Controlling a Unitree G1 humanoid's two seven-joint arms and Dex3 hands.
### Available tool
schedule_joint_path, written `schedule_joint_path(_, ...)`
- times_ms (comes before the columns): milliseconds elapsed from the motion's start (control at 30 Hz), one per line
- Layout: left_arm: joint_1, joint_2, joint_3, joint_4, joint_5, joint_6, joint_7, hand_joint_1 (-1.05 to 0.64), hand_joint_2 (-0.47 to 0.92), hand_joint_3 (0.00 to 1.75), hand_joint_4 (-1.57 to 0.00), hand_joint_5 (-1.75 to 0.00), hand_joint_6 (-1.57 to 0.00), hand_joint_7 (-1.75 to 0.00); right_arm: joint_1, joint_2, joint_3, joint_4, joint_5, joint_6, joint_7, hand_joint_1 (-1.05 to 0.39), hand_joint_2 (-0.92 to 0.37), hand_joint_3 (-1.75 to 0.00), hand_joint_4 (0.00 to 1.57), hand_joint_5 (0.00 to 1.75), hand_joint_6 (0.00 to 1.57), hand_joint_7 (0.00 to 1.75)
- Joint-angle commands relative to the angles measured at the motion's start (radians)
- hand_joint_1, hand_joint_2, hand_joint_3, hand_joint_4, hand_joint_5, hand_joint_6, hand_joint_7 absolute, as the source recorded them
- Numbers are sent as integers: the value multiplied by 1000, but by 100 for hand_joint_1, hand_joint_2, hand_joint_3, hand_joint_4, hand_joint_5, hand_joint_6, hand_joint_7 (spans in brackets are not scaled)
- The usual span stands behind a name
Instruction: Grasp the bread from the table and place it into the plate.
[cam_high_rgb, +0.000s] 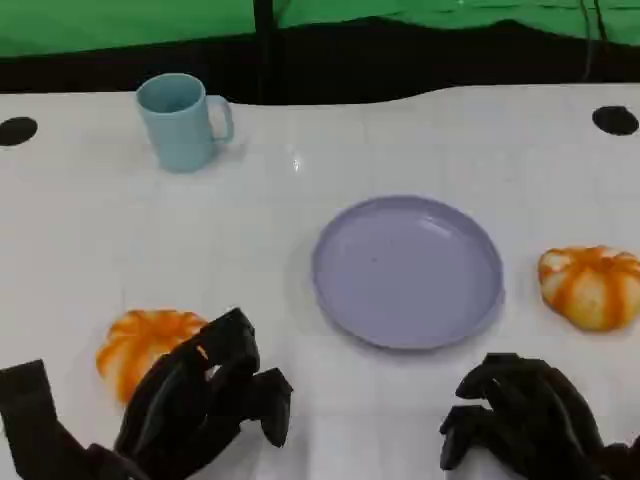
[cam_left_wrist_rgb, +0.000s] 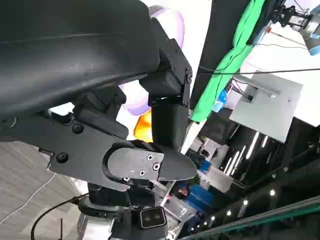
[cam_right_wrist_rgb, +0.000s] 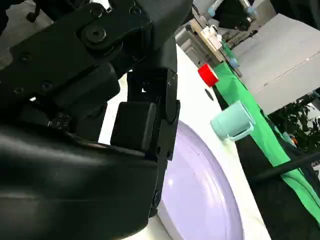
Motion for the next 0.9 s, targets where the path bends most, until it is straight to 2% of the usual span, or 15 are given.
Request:
schedule_joint_path(33,-5,9,7,1,11,-13,-4,-66,92,26,-93,-175,-69,-175,-3,-9,-3,-5,8,2,2,-102,-73,0,153,81,157,38)
schedule_joint_path(900,-7,8,17,-9,9,-10,-3,-65,92,26,-92,-175,-68,-175,1,-4,-1,-12,7,5,-7,-102,-73,0,153,80,157,37)
